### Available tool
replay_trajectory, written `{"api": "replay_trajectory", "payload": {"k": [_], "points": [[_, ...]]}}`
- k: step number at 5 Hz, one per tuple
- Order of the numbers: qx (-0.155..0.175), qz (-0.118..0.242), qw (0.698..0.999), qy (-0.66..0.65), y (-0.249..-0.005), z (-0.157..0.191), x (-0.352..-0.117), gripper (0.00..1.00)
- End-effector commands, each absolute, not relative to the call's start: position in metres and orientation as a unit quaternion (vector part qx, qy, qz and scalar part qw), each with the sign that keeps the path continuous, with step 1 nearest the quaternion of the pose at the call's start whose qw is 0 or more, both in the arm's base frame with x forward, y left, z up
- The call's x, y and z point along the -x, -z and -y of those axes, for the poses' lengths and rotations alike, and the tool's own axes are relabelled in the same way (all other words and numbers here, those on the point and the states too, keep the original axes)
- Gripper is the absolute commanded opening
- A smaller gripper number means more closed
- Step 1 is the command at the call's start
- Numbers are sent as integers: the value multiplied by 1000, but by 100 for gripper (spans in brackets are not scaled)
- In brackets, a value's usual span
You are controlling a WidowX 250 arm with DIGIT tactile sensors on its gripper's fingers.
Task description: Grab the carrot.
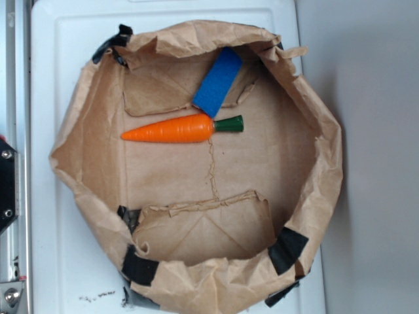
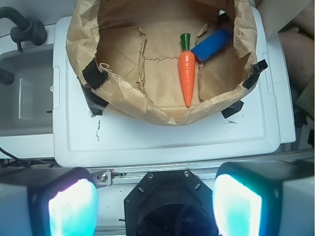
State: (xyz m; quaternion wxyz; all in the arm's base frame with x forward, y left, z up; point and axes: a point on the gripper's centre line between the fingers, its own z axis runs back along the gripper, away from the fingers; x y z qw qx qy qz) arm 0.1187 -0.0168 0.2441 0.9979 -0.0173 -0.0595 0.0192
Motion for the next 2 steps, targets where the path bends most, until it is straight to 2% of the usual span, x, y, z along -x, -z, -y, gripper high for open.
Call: {"api": "replay_trajectory", "payload": {"k": [1, 2], "points": [[17, 60, 998, -19, -244, 17, -119, 100], [8, 66, 997, -34, -230, 38, -155, 100]]}}
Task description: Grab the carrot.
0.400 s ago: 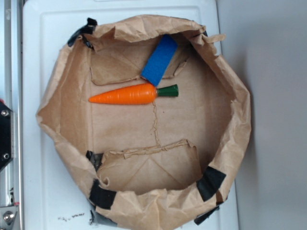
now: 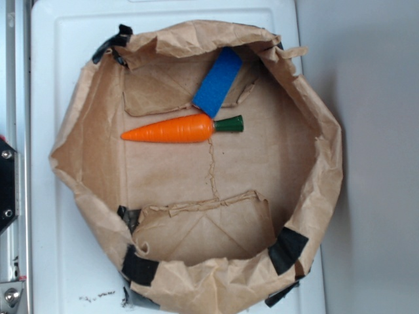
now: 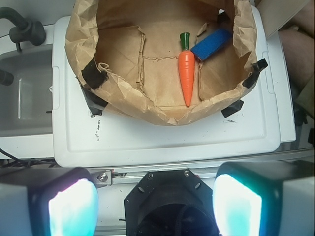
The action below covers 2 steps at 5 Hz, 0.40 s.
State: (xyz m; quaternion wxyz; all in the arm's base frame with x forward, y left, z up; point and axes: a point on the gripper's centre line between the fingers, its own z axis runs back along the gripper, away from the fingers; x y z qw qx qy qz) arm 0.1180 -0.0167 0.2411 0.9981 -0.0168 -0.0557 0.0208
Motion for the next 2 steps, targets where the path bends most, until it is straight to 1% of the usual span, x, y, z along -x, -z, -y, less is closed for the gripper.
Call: {"api": "replay_trajectory", "payload": {"k": [1, 2], "points": [[7, 59, 998, -27, -214, 52, -175, 100], [4, 82, 996, -20, -196, 55, -206, 100]]}}
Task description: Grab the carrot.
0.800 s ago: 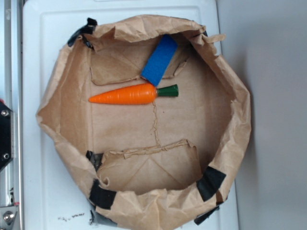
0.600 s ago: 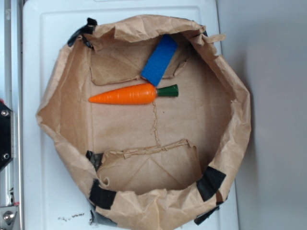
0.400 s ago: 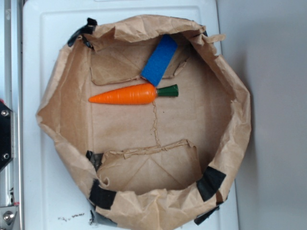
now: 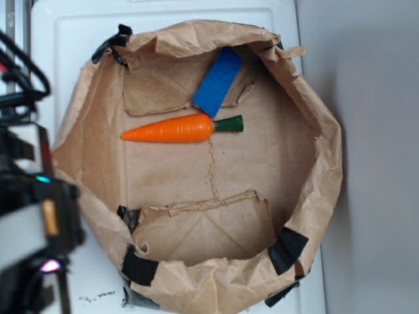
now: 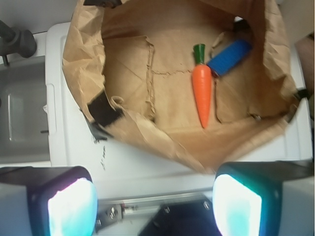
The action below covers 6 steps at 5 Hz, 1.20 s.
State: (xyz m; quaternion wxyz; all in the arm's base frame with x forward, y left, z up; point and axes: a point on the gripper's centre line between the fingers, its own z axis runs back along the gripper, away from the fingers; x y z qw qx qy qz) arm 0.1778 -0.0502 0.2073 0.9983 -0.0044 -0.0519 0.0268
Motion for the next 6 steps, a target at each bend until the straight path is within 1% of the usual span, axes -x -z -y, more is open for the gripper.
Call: {"api": "replay_trajectory", "payload": {"k": [1, 2, 3, 6], "points": [[8, 83, 997, 7, -161, 41, -238, 100], [9, 81, 997, 10, -140, 5, -257, 100], [-8, 94, 995, 17, -134, -14, -264, 100], [-8, 94, 995, 17, -134, -14, -264, 100]]}}
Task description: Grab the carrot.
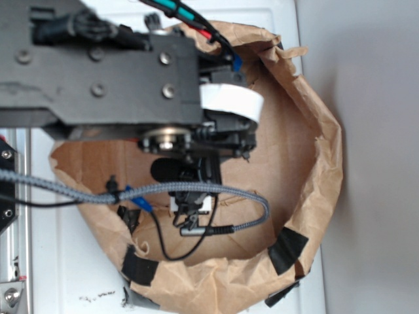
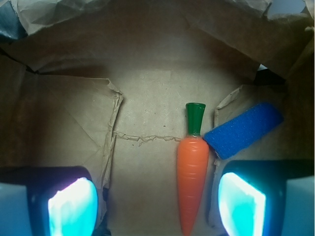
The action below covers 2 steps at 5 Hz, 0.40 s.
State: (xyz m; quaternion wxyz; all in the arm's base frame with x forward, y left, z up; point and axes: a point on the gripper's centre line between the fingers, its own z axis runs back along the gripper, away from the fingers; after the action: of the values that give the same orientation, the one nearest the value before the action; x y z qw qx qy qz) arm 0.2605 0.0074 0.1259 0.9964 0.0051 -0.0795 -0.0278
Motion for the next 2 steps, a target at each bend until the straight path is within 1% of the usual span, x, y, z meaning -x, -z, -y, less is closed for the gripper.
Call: {"api": "replay_trajectory", "payload": {"k": [1, 2], "points": [[-13, 107, 994, 33, -84, -32, -272, 100], [5, 98, 994, 43, -67, -46, -280, 100]]}}
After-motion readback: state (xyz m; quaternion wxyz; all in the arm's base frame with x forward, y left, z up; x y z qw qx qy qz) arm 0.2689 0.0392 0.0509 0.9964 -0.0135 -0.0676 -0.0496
